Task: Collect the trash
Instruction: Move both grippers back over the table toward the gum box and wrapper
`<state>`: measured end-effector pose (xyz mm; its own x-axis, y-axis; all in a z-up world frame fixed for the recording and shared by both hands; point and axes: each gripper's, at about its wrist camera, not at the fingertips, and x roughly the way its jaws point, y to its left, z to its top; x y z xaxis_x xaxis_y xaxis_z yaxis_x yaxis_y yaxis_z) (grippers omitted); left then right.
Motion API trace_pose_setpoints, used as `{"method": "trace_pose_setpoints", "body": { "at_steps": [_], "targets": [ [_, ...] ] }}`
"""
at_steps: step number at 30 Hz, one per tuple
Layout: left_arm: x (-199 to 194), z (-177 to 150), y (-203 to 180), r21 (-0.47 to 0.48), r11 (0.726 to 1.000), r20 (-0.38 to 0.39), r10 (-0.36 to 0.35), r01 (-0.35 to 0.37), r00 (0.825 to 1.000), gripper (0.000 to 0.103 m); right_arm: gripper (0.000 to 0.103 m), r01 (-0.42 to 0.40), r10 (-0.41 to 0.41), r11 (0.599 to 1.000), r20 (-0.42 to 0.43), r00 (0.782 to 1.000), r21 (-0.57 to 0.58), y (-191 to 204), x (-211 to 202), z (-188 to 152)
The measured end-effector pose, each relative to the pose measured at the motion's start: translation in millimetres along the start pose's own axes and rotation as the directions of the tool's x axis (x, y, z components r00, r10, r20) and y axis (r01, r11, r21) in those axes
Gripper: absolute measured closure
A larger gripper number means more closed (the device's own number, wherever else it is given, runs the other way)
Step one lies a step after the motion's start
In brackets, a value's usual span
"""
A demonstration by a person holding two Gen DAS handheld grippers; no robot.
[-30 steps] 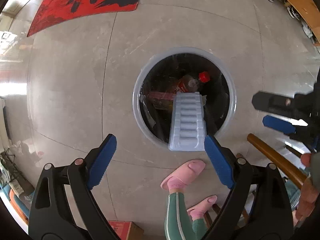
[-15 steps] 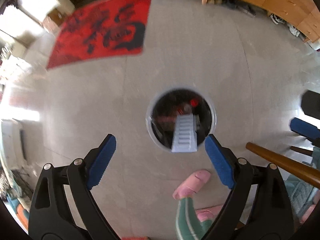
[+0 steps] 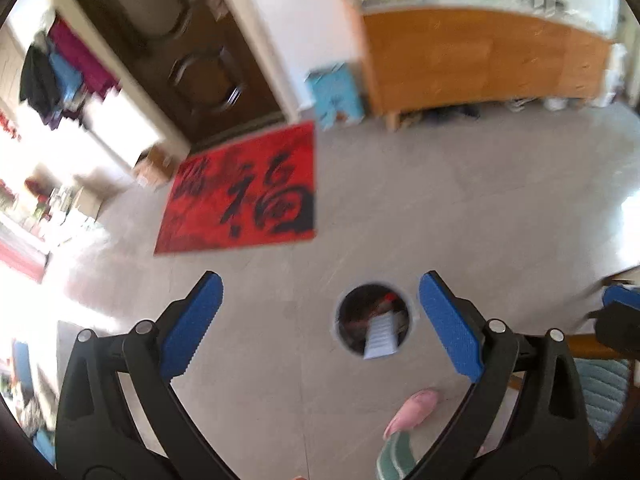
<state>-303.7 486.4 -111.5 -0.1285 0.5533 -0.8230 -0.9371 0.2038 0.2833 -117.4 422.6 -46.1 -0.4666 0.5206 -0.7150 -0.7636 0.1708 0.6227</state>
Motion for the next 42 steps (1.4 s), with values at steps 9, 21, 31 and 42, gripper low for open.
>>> {"method": "trace_pose_setpoints", "body": {
  "at_steps": [9, 21, 31, 42],
  "targets": [
    [-146, 7, -111, 0.27, 0.95, 0.257, -0.227, 0.156, 0.939, 0.007, 0.014, 0.169, -0.196, 0.979, 0.294, 0.935, 0.115, -62, -184, -60],
    [-266, -53, -265, 0.643, 0.713, 0.306, -0.572, 0.278, 0.761, 0.007, 0.014, 0.27, -0.51, 0.822, 0.437, 0.741, 0.501, -169, -355, -217],
    [-352, -139, -365, 0.861, 0.429, 0.185, -0.763, 0.272, 0.619, 0.007, 0.014, 0.206, -0.699, 0.624, 0.422, 0.577, 0.754, -197, -428, -360],
    [-410, -238, -427, 0.961, 0.153, 0.008, -0.846, 0.228, 0.534, 0.007, 0.014, 0.1, -0.828, 0.4, 0.313, 0.466, 0.911, -206, -471, -485]
  ]
}}
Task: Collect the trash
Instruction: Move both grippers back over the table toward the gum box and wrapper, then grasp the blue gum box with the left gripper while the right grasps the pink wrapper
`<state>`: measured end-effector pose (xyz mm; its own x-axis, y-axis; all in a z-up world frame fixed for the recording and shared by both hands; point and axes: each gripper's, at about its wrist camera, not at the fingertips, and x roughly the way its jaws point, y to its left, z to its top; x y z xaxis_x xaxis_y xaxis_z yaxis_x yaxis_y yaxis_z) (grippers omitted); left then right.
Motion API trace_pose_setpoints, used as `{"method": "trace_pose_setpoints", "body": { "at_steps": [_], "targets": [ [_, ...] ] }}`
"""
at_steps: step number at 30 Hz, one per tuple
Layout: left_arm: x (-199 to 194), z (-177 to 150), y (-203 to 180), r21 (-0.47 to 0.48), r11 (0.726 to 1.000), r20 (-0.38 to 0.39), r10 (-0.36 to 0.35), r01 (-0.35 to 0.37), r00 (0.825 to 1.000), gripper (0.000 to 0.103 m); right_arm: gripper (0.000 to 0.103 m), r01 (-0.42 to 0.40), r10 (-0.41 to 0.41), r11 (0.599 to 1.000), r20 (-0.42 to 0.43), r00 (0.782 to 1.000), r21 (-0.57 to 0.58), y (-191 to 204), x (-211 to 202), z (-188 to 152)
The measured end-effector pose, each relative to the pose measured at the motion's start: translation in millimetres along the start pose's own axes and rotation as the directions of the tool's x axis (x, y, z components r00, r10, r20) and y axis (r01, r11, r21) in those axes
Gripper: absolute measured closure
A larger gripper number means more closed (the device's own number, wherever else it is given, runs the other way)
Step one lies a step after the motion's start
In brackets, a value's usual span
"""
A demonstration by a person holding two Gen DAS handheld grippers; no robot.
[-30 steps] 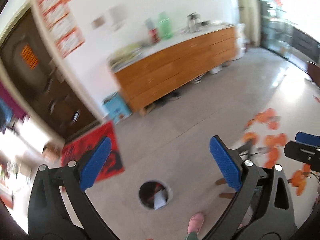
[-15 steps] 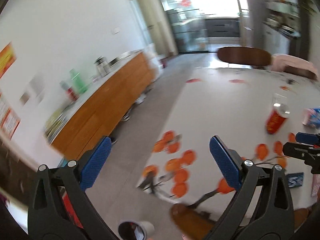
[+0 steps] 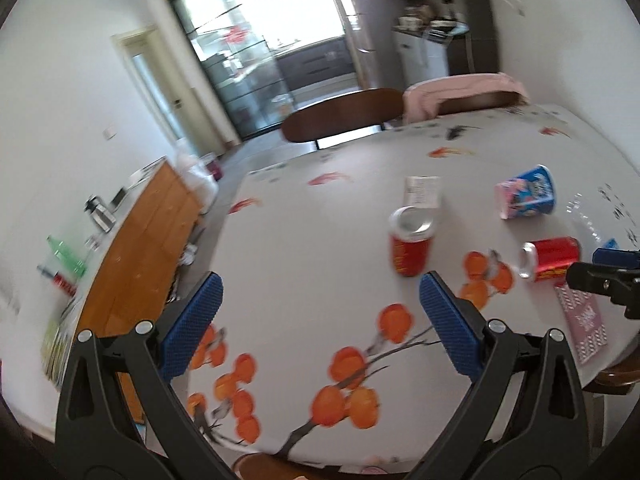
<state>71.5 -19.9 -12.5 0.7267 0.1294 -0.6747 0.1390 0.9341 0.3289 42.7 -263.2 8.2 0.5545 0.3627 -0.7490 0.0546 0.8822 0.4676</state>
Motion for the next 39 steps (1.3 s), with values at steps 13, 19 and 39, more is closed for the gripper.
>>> {"method": "trace_pose_setpoints", "body": {
  "at_steps": [13, 19, 39],
  "targets": [
    [45, -10, -87, 0.07, 0.974, -0.178, -0.199, 0.214, 0.964, 0.007, 0.014, 0.261, -0.258, 0.96, -0.044, 0.965, 0.102, -96, -18, -13],
    [87, -45, -119, 0.064, 0.962, -0.334, -0.23, 0.266, 0.914, 0.007, 0.014, 0.392, -0.391, 0.919, -0.168, 0.905, -0.027, -124, 15, -28],
    [121, -95, -177, 0.114, 0.884, -0.511, -0.338, 0.453, 0.79, 0.007, 0.015, 0.446, -0.479, 0.878, -0.346, 0.807, -0.175, -146, 91, -73]
  ]
}}
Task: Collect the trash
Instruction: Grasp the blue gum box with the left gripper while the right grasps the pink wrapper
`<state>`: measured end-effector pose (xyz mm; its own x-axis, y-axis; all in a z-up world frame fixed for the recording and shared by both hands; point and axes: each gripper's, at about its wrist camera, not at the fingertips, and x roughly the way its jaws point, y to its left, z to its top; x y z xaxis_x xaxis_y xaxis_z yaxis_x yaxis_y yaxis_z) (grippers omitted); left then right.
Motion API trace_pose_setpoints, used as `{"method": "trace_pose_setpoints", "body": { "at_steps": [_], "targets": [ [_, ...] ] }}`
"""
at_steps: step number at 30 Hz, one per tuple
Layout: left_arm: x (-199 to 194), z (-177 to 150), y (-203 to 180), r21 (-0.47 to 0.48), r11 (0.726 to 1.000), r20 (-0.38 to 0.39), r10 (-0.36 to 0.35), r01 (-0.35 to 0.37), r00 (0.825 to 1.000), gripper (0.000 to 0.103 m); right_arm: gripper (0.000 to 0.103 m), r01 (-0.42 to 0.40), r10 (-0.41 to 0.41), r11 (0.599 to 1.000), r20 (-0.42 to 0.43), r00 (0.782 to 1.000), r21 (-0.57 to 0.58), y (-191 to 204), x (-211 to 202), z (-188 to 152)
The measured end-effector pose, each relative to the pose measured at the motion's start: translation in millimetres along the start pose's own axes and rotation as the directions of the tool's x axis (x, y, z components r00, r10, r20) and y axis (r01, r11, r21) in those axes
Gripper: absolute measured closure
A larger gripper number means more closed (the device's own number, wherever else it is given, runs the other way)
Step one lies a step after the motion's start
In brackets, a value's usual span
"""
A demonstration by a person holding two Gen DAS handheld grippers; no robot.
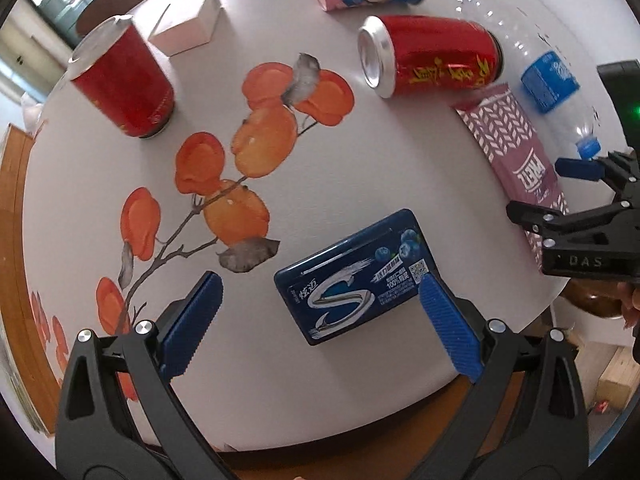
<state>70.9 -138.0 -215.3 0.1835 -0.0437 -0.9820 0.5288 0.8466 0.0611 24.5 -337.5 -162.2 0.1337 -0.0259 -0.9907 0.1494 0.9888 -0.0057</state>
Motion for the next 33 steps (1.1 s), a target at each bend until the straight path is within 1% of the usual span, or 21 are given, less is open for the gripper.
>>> {"method": "trace_pose_setpoints", "body": {
  "at_steps": [4, 8, 11, 14, 16, 17, 19, 22, 23, 24, 25, 26, 27, 28, 29, 30, 31, 33],
  "targets": [
    [6, 1, -6, 0.048, 0.999, -0.009, -0.015, 0.015, 1.0, 0.007, 0.015, 0.009, -0.009, 1.0, -0.006, 1.0, -0.005, 1, 2, 0],
    [14, 2, -10, 0.096, 0.994, -0.031, -0.053, 0.056, 0.998, 0.007, 0.013, -0.001, 0.001, 1.0, -0.008, 1.0, 0.011, -1, 4, 1],
    [19, 2, -12, 0.151, 0.988, -0.033, -0.042, 0.046, 0.999, 0.007, 0.014, 0.003, -0.002, 1.0, -0.011, 1.0, 0.008, 0, 4, 4],
    [25, 1, -12, 0.19, 0.979, -0.049, -0.061, 0.069, 0.997, 0.007, 0.015, 0.003, -0.003, 1.0, -0.009, 1.0, 0.012, 0, 2, 7],
    [30, -2, -15, 0.227, 0.969, -0.071, -0.087, 0.101, 0.994, 0.007, 0.016, 0.003, -0.003, 1.0, -0.005, 1.0, 0.018, 1, -1, 6],
    [32, -4, -17, 0.248, 0.963, -0.077, -0.085, 0.102, 0.993, 0.007, 0.017, 0.002, -0.002, 1.0, -0.003, 1.0, 0.02, 1, -2, 4],
    [40, -4, -21, 0.297, 0.951, -0.088, -0.067, 0.09, 0.994, 0.007, 0.022, 0.002, -0.002, 1.0, 0.009, 1.0, 0.023, 4, -5, 0],
    [49, -4, -31, 0.343, 0.936, -0.095, -0.051, 0.081, 0.994, 0.007, 0.036, 0.003, -0.003, 0.999, 0.014, 1.0, 0.054, 0, -10, -3],
    [51, -3, -33, 0.353, 0.932, -0.097, -0.048, 0.08, 0.994, 0.005, 0.04, 0.003, -0.004, 0.998, 0.017, 1.0, 0.062, -2, -12, -2],
    [52, -2, -34, 0.355, 0.931, -0.094, -0.058, 0.088, 0.994, 0.007, 0.046, 0.0, -0.001, 0.998, 0.02, 1.0, 0.069, -4, -13, -2],
    [54, 0, -34, 0.35, 0.932, -0.094, -0.064, 0.093, 0.994, 0.007, 0.055, -0.001, -0.001, 0.997, 0.021, 1.0, 0.074, -6, -15, -1],
    [55, 2, -33, 0.34, 0.935, -0.103, -0.073, 0.104, 0.992, 0.007, 0.061, -0.004, 0.002, 0.997, 0.021, 1.0, 0.082, -9, -17, -1],
    [57, 5, -32, 0.318, 0.939, -0.118, -0.094, 0.127, 0.989, 0.007, 0.073, -0.009, 0.007, 0.995, 0.022, 1.0, 0.098, -14, -19, 0],
    [56, 6, -32, 0.309, 0.942, -0.113, -0.103, 0.133, 0.988, 0.009, 0.082, -0.016, 0.014, 0.993, 0.021, 1.0, 0.114, -17, -20, 1],
    [56, 6, -33, 0.311, 0.942, -0.114, -0.095, 0.127, 0.989, 0.01, 0.087, -0.027, 0.024, 0.992, 0.02, 1.0, 0.123, -22, -17, 5],
    [55, 6, -35, 0.32, 0.94, -0.108, -0.089, 0.12, 0.99, 0.018, 0.094, -0.054, 0.052, 0.988, 0.018, 0.998, 0.142, -27, -17, 5],
    [50, 7, -33, 0.323, 0.939, -0.091, -0.095, 0.12, 0.991, 0.033, 0.095, -0.076, 0.074, 0.985, 0.018, 0.997, 0.157, -29, -18, 5],
    [42, 11, -34, 0.316, 0.941, -0.078, -0.099, 0.119, 0.992, 0.053, 0.095, -0.097, 0.094, 0.982, 0.025, 0.995, 0.162, -30, -23, 4]
  ]
}}
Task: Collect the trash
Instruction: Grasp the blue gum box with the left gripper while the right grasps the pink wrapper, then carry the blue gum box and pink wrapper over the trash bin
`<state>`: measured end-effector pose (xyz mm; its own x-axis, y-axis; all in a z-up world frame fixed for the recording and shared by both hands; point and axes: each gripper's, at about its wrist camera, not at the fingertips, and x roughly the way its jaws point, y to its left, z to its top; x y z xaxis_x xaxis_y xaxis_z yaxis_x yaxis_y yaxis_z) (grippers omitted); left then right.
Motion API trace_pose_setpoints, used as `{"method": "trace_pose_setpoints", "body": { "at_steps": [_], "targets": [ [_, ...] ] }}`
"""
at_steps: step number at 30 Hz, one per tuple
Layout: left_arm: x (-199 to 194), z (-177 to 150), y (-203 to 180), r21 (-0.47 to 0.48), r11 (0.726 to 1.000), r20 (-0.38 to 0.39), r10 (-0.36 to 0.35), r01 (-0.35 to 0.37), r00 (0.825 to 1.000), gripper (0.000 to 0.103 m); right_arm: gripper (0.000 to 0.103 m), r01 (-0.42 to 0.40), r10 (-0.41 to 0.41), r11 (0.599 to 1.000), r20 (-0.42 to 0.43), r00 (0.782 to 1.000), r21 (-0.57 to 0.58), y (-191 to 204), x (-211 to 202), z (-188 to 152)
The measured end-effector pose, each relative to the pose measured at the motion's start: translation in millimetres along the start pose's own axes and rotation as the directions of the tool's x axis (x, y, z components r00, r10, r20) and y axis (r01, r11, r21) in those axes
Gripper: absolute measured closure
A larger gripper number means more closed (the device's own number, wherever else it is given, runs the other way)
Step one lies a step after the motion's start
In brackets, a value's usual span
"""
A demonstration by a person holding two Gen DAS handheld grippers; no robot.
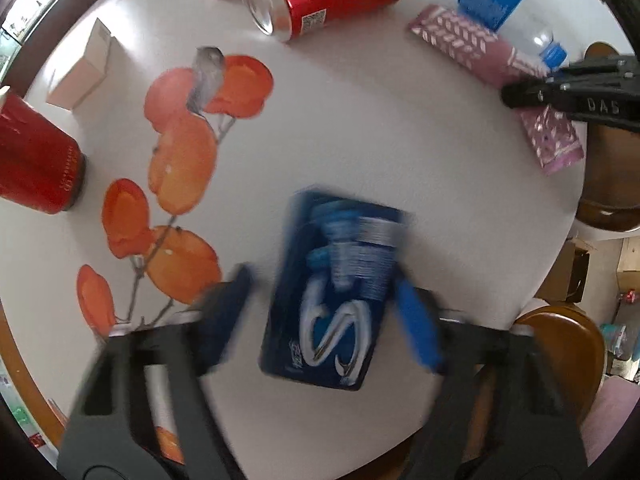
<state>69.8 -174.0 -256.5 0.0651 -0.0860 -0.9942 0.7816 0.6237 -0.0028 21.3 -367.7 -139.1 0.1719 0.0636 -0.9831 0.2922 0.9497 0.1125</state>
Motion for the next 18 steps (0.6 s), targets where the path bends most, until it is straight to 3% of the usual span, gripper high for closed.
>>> {"method": "trace_pose_setpoints", "body": {
  "at_steps": [2, 7, 10, 15, 18],
  "targets": [
    [-1, 1, 8, -0.052, 0.997, 0.004, -0.06, 0.06, 0.998, 0.053, 0.095, -0.019, 0.019, 1.0, 0.0, 1.0, -0.002, 1, -6, -1],
    [-6, -6, 15, -0.134, 0.983, 0.034, -0.12, 0.124, 0.992, 0.053, 0.095, -0.087, 0.087, 0.996, 0.008, 0.996, -0.004, -3, -31, -7],
    [-14, -22, 28, -0.22, 0.957, 0.074, -0.177, 0.189, 0.981, 0.053, 0.095, -0.151, 0.152, 0.988, 0.026, 0.988, -0.029, 7, -50, -7],
    [-50, -57, 48, -0.32, 0.93, 0.156, -0.136, 0.18, 0.978, 0.053, 0.095, -0.218, 0.227, 0.967, 0.061, 0.972, -0.129, 48, -78, 1],
    [-75, -84, 68, -0.392, 0.908, 0.2, -0.076, 0.151, 0.977, 0.053, 0.095, -0.253, 0.275, 0.935, 0.06, 0.959, -0.247, 98, -88, 14]
  ]
}}
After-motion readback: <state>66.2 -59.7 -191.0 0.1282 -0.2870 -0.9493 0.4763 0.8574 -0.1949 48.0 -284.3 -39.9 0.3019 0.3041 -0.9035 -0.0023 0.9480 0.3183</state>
